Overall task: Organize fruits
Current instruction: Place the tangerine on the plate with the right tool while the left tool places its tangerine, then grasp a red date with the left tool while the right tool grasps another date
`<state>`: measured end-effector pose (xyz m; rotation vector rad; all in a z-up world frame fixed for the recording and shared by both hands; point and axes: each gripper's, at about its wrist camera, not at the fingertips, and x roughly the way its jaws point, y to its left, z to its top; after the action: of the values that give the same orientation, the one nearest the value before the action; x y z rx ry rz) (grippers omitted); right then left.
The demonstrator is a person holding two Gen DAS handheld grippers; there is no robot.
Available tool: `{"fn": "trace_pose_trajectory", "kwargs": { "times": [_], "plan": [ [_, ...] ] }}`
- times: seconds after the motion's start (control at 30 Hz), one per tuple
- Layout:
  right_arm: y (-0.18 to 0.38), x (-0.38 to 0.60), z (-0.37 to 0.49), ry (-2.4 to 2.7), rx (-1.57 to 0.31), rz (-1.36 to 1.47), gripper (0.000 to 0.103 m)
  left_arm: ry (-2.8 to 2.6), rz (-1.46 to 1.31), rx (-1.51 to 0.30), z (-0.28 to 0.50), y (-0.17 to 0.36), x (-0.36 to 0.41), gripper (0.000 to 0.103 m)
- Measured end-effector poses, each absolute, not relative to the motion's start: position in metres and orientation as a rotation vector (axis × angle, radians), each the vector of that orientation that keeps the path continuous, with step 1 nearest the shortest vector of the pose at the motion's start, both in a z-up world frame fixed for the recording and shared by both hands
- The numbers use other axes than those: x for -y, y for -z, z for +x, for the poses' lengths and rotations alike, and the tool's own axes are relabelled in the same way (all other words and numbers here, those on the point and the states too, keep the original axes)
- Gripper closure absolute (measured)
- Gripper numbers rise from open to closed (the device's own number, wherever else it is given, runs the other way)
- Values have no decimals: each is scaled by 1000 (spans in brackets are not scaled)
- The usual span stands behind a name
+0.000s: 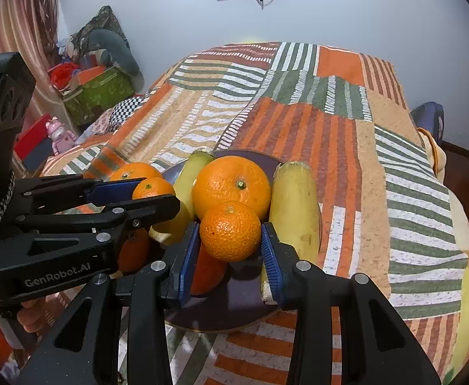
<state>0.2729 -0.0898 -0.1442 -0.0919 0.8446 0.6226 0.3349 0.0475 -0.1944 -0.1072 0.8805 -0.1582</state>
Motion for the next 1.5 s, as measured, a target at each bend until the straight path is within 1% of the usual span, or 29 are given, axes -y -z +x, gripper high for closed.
{"fn": "trace_pose_trajectory", "kwargs": {
  "times": [0.07,0.1,0.17,0.27,0.3,0.33,0.6,0.8,0.87,0.93,0.97,1.13,1.37,1.43,1.47,1.5],
  "plan": [
    [144,89,273,-624,-852,-95,68,159,-113,-877,333,193,-48,66],
    [144,89,274,-623,-854,-97,68,158,-115,-872,332,191,-49,59],
    [144,88,272,-619,-856,-109,67,160,-128,-848,327,184,-51,50],
    [140,89,268,-606,-844,-120,61,156,-122,-822,318,172,-50,50],
    [138,90,266,-599,-838,-121,56,155,-122,-812,314,167,-51,50],
    [135,91,264,-589,-826,-123,54,154,-122,-805,311,163,-52,50],
    [107,102,241,-576,-779,-119,54,115,-92,-735,268,127,-60,50],
    [89,104,216,-583,-741,-128,53,83,-87,-706,231,111,-71,50],
    [85,104,208,-586,-734,-132,51,75,-84,-705,219,110,-72,50],
    [83,104,197,-589,-726,-136,48,60,-80,-706,206,110,-74,47],
    [83,104,193,-592,-724,-139,48,53,-80,-708,201,111,-75,46],
    [90,103,174,-611,-741,-147,48,38,-95,-768,182,130,-78,45],
    [114,106,157,-623,-799,-131,48,56,-89,-892,165,181,-64,46],
    [123,106,155,-627,-825,-132,48,71,-94,-926,164,195,-58,49],
    [126,107,153,-629,-832,-132,48,81,-92,-943,164,202,-55,53],
    [129,107,151,-631,-842,-133,48,87,-90,-954,165,207,-53,54]
  ]
}}
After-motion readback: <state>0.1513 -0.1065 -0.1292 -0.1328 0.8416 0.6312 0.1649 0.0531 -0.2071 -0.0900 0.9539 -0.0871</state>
